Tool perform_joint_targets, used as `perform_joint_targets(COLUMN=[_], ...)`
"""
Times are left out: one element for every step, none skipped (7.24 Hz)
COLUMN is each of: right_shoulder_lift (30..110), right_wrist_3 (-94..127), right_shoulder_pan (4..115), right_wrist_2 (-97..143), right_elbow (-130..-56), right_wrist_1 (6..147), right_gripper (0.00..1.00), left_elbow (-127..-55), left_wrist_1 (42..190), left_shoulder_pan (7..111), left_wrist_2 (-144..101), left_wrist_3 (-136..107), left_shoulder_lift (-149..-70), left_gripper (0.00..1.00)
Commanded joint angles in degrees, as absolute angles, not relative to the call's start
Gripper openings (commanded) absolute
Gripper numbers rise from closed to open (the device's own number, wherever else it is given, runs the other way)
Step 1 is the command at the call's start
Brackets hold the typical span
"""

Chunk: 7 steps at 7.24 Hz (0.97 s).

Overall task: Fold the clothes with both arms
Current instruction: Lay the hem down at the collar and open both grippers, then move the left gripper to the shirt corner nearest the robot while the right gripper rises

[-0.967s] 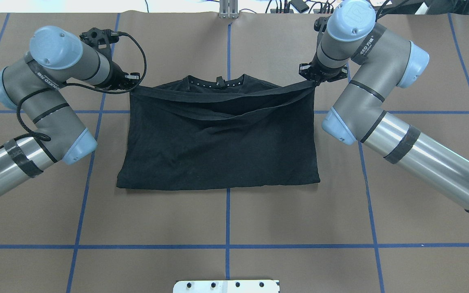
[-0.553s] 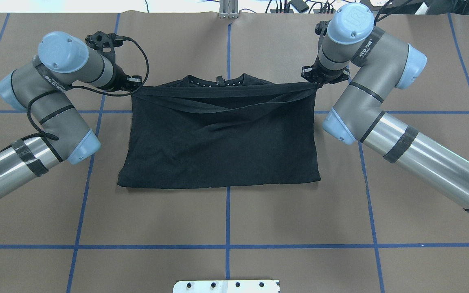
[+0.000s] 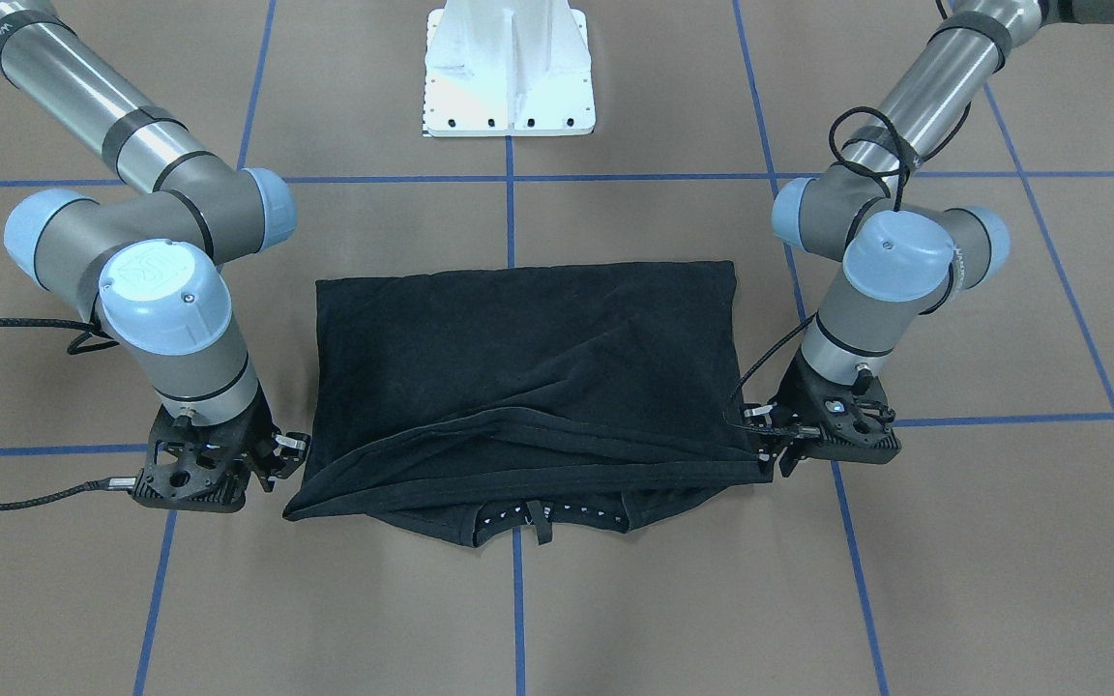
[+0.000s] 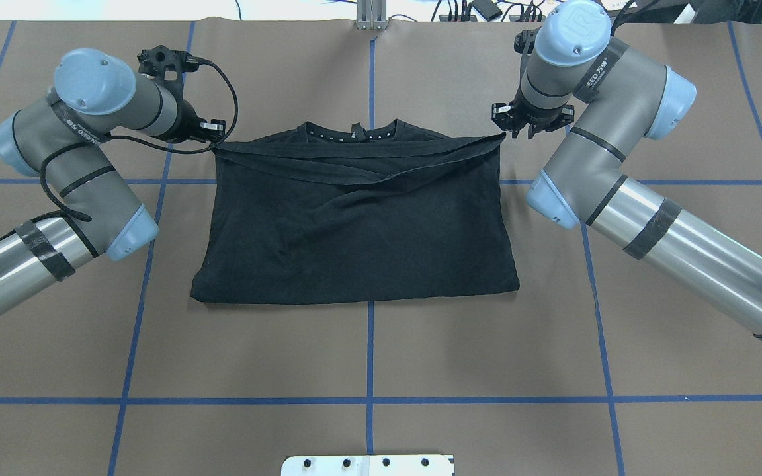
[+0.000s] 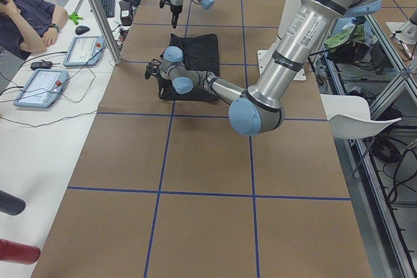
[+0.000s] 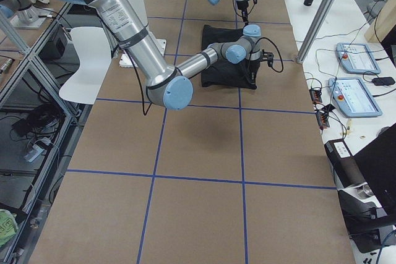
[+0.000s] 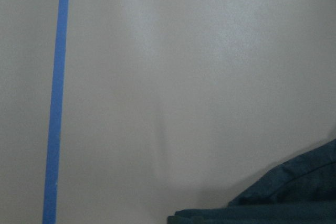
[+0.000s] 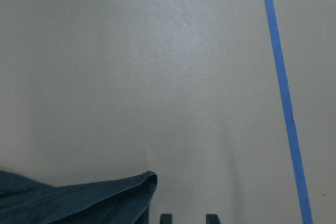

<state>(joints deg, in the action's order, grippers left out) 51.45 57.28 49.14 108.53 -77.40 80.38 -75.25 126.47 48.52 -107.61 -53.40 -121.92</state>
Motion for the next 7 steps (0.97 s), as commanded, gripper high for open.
perform_joint_targets(right_shoulder_lift=[50.8,50.7,51.1,52.1,54.9,57.8,60.0], right_wrist_3=[56.9,55.4,53.3,52.7,52.0,50.7,50.6], right_shoulder_pan=[50.9,50.9,50.9,51.0,51.0,51.0,51.0], right_wrist_2=[112.1,112.8,114.3,115.5,116.1,116.1,116.0], right_elbow=[-77.5,-78.0,-78.9,-81.0,-84.3,-87.3,-89.4], right_wrist_1=[80.3,80.3,80.2,80.2,80.2,80.2,80.2], right_gripper=[0.99,1.0,1.0,1.0,1.0,1.0,1.0], left_elbow=[-75.4,-76.6,-80.4,-86.3,-92.3,-96.8,-99.8], left_wrist_1=[128.2,128.2,128.3,128.4,128.5,128.4,129.2], left_shoulder_pan=[49.9,50.0,49.7,49.4,49.2,48.9,46.4], left_wrist_2=[-109.2,-112.8,-113.7,-113.8,-116.4,-118.6,-118.7], left_wrist_3=[-50.7,-50.7,-50.7,-50.7,-51.1,-51.2,-51.8], left_shoulder_lift=[-121.6,-121.1,-117.7,-112.6,-107.5,-104.1,-100.4], left_gripper=[1.0,1.0,1.0,1.0,1.0,1.0,1.0])
